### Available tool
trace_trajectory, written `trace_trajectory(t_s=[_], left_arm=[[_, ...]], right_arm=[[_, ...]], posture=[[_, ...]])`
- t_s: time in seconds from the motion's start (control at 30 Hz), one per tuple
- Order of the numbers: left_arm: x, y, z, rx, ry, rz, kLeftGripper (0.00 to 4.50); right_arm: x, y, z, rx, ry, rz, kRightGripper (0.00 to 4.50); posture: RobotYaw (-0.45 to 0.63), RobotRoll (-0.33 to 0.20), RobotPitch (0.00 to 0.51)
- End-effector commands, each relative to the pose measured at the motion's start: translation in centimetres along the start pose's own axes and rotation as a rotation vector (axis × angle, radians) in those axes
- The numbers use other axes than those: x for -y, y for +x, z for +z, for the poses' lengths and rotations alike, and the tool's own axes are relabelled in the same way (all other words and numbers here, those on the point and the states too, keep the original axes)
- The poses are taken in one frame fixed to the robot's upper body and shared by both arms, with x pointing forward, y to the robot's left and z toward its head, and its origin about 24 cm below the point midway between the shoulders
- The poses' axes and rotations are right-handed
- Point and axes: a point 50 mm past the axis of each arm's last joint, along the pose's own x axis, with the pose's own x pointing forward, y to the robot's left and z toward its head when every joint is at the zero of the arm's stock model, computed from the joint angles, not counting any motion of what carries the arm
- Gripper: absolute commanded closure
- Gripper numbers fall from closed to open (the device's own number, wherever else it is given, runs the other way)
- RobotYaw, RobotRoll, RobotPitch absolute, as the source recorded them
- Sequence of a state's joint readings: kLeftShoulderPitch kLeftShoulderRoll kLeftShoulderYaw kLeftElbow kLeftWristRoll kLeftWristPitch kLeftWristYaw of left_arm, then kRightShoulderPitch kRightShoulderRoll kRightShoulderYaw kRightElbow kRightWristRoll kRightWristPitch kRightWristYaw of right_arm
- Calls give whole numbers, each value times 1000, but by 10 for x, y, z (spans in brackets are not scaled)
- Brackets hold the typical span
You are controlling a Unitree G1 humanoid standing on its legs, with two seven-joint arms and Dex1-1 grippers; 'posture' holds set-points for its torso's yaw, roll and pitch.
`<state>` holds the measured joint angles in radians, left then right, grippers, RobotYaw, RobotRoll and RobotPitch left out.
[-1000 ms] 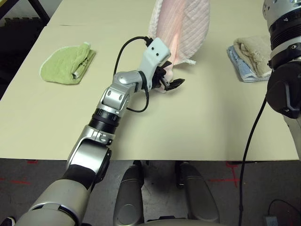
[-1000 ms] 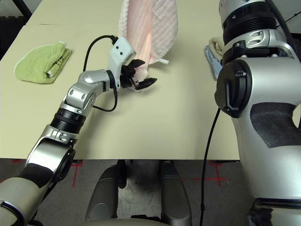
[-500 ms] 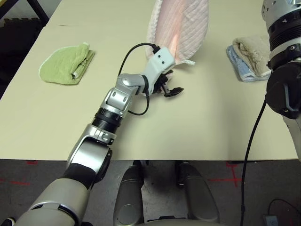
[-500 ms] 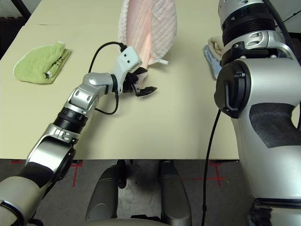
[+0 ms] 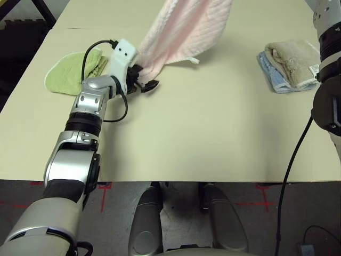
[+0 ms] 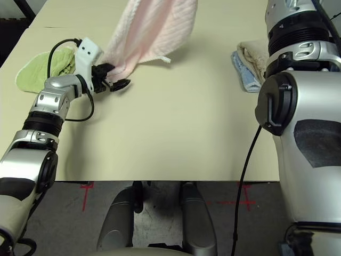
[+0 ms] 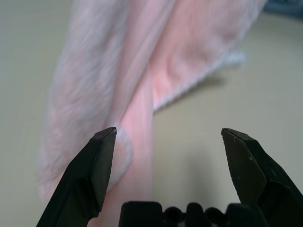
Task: Fold the towel and set it aside.
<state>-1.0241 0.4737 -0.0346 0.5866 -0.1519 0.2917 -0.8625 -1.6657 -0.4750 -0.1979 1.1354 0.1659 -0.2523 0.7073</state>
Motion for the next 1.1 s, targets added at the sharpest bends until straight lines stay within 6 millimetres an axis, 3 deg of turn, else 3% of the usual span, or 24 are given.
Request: trace_trajectory(t_s=[0.03, 0.3, 0.57, 0.73, 0.93, 1.1], left_arm=[[8, 1, -2, 13, -36, -4, 0], [17, 14, -18, -38, -21, 45, 0], [-1, 19, -41, -156, 71, 246, 0], [-10, 20, -32, -106, 93, 307, 0], [-1, 24, -17, -22, 13, 161, 0], [-4, 23, -16, -50, 35, 161, 0]], right_arm=[[4, -3, 4, 27, 4, -1, 4457], [3, -6, 0, 16, 25, 8, 4457], [3, -9, -9, -17, 74, -12, 4457], [2, -10, -11, -24, 78, -8, 4457], [1, -12, -16, -37, 79, -6, 4457], [-1, -11, -15, -34, 83, -2, 4457]], posture=[[14, 0, 248], [13, 0, 240], [7, 0, 249], [1, 0, 251], [1, 0, 253], [2, 0, 253]])
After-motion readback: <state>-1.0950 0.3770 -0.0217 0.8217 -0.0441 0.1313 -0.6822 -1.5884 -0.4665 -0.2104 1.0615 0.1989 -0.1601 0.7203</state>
